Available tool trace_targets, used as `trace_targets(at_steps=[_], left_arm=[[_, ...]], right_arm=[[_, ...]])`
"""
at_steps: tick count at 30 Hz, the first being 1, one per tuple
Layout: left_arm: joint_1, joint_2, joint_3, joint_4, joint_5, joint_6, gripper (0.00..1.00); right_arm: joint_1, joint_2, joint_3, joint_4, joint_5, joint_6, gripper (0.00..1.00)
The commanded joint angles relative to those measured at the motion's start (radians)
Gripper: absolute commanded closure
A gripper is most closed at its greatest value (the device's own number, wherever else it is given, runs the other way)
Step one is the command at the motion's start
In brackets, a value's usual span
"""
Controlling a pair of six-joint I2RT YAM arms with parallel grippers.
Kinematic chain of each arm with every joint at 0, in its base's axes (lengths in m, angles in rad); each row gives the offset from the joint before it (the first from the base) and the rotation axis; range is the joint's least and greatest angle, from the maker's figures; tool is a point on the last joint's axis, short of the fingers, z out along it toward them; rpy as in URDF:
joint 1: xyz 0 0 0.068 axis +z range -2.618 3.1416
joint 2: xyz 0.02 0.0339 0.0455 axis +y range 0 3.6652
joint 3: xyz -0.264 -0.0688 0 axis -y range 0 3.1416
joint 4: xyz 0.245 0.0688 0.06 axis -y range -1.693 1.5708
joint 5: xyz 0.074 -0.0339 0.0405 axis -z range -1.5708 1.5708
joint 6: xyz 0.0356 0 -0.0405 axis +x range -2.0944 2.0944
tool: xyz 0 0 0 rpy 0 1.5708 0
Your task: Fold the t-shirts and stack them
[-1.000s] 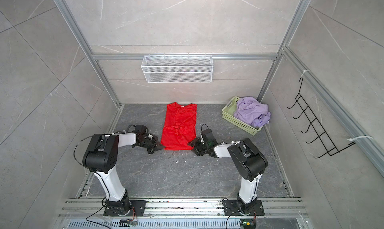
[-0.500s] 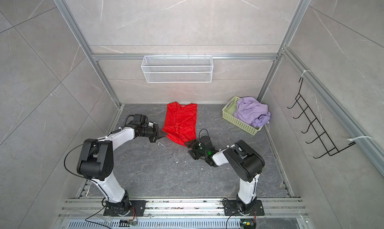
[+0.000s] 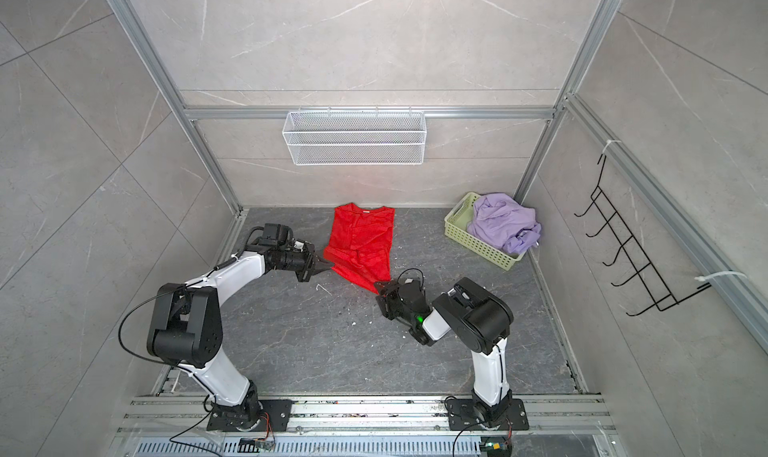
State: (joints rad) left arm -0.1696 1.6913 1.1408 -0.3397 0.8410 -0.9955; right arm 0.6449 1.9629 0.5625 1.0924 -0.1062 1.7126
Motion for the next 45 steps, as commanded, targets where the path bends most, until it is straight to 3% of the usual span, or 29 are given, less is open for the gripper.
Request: trace_targets(at_steps=[1,7,10,14,18,26,34,42,45], left_arm=[[0.002,-0.068,-0.030,-0.052,0.012,0.017,1.00],[0.001,-0.104,-0.108,-0.080,-0.019,0.050,1.00],[0.001,-0.143,-0.124,-0.175,-0.091,0.118,1.00],[-0.003,-0.213,-0.184,-0.277,-0.160,0.173,1.00],[-0.047,-0.323,-0.271,-0.343,-0.207,0.172,1.00],[-0.185,-0.601,-0.360,-0.457,-0.284,0.041,1.00],[-0.251,-0.746,-0.357,-0.497,-0.328,-0.038,1.00],[-0.245,-0.644,-0.282,-0.359,-0.314,-0.001,1.00],[-0.222,-0.560,-0.223,-0.298,-0.293,0.028,1.00]], right_arm=[[-0.006,0.048,-0.052,-0.145,0.095,0.026,0.55],[-0.017,0.005,-0.038,-0.239,0.016,-0.036,0.82],[-0.017,-0.113,-0.017,-0.492,-0.021,-0.120,0.88],[-0.016,-0.309,0.080,-0.992,-0.050,-0.266,0.97],[-0.013,-0.458,0.122,-1.268,-0.078,-0.339,1.00],[0.063,-0.704,0.180,-1.612,-0.069,-0.389,1.00],[0.112,-0.830,0.231,-1.674,-0.063,-0.394,1.00],[0.123,-0.706,0.445,-1.652,-0.009,-0.510,1.00],[0.122,-0.630,0.502,-1.558,-0.012,-0.517,1.00]])
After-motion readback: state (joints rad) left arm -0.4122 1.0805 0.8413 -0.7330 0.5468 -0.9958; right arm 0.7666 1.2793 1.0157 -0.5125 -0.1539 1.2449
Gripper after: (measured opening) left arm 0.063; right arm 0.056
